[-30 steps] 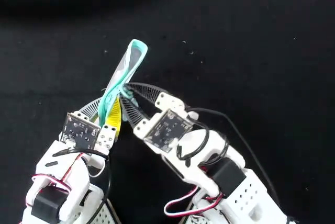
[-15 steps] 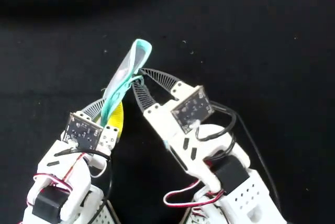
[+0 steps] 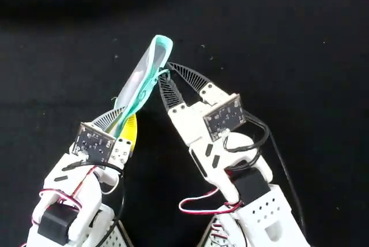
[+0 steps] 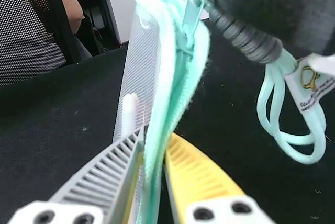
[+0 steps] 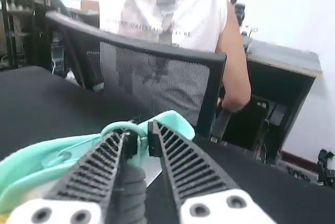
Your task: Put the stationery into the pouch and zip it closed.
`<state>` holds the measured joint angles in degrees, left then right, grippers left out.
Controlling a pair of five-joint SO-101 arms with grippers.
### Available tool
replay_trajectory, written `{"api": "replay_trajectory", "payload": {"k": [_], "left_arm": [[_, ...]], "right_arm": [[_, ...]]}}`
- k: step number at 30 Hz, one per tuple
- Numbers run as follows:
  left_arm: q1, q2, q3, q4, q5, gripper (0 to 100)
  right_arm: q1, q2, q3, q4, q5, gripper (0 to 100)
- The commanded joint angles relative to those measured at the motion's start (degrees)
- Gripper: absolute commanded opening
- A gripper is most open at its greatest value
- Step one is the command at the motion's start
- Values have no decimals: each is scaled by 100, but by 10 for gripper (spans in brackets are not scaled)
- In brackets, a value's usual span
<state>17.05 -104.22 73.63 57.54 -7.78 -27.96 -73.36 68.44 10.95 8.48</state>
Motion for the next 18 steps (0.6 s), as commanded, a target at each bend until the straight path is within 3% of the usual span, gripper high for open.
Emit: {"api": "replay_trajectory", "payload": {"k": [1,13,18], "left_arm": [[13,18,48,35,-44,33],[40,0,-303,44,-9,38],[22,0,-356,88,9,190]], "right_arm": [[457,-40,-40,-281,-62,12],[79,-31,22,-158,-26,12],[-132,-31,48,-141,-18,12]]}}
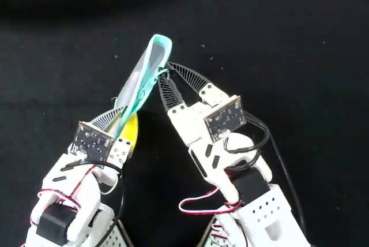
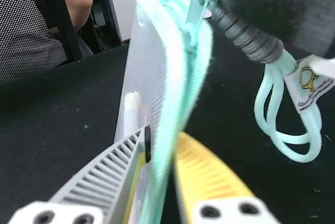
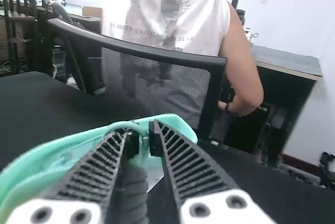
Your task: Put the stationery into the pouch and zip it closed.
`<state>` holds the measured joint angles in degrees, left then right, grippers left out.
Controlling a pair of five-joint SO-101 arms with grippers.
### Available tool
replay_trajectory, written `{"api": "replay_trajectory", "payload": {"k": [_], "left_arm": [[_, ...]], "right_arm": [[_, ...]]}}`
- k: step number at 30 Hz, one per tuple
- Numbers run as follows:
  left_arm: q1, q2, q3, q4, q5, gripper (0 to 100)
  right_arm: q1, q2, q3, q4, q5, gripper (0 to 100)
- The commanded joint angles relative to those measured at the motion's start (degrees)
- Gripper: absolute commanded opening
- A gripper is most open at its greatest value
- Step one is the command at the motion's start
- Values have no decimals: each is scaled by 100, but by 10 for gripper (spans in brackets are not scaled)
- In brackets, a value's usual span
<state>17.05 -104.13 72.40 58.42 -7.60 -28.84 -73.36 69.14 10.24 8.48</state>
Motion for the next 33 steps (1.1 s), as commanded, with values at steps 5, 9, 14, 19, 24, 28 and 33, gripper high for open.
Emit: {"api": "replay_trajectory", "payload": {"k": [5,9,14,19,24,28,33], "left_arm": [[13,-9,-295,-44,-9,179],[13,-9,-418,-44,-9,179],[-224,-9,-479,-176,316,180],[-681,-18,-479,-431,1055,181],[-725,-18,-479,-440,1029,179],[-716,-18,-479,-457,686,177],[-673,-18,-655,-457,554,177]], "right_arm": [[-53,-31,-48,62,-18,12],[-378,-31,-31,132,-18,12],[-554,-31,-22,141,-18,12],[-571,-31,-22,141,-18,12],[-571,-31,-13,141,-44,14],[-571,-31,66,105,-53,14],[-571,-31,66,105,-53,14]]}}
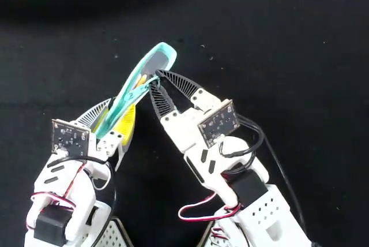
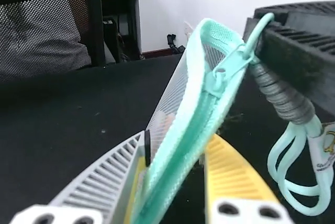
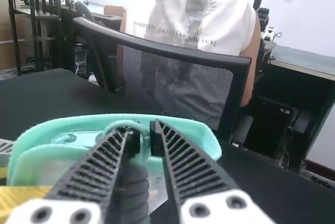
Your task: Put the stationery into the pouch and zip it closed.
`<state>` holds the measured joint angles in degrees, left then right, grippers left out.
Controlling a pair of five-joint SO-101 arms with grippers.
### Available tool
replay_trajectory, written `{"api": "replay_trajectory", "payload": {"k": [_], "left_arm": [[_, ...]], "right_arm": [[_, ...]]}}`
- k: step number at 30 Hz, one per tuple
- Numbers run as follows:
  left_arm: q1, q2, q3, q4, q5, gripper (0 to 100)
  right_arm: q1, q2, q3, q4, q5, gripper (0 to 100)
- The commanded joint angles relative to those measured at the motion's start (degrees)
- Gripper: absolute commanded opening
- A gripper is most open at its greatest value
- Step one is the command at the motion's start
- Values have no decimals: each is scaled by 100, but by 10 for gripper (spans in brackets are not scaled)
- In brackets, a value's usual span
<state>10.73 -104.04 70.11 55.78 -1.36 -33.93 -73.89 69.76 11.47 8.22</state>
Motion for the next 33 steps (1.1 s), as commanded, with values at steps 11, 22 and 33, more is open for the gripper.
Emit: {"api": "replay_trajectory", "payload": {"k": [11,22,33], "left_arm": [[-40,-18,-479,-730,-79,177],[-92,-26,-426,-721,-396,29],[-48,-26,-374,-651,-396,30]], "right_arm": [[-62,22,4,-18,-26,14],[-62,22,4,-18,-26,14],[-53,22,-4,-26,-26,13]]}}
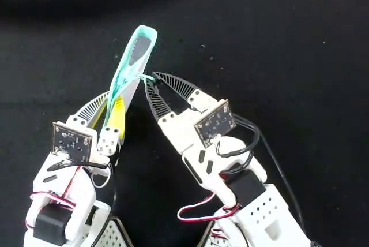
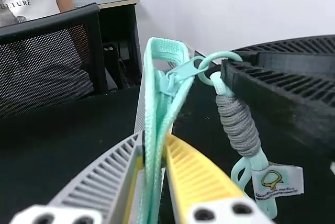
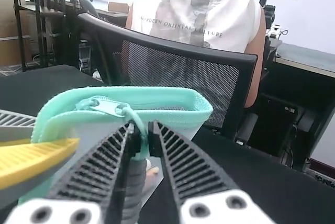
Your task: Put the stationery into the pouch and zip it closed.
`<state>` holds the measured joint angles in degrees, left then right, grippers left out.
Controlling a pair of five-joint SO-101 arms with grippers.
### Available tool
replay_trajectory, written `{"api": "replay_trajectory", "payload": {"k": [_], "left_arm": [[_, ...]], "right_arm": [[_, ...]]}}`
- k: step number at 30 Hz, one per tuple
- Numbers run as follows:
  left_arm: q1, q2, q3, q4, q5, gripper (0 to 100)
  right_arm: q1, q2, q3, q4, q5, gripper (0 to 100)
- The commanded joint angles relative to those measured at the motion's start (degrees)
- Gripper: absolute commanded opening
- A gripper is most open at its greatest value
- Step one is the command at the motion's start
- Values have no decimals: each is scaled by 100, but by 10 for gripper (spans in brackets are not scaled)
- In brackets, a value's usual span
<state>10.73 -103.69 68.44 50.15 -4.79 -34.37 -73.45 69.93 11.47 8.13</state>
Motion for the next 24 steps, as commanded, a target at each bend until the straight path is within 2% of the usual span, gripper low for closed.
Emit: {"api": "replay_trajectory", "payload": {"k": [1,13,18,24], "left_arm": [[-48,-62,-207,-9,-53,30],[-48,-62,-145,176,-53,30],[-40,-62,-57,176,-53,30],[-40,-62,-57,176,-53,30]], "right_arm": [[-9,-22,-22,-26,-18,13],[158,242,-180,-844,18,13],[703,1481,-1130,-1011,-18,13],[985,3327,-2431,-1002,-18,13]]}}
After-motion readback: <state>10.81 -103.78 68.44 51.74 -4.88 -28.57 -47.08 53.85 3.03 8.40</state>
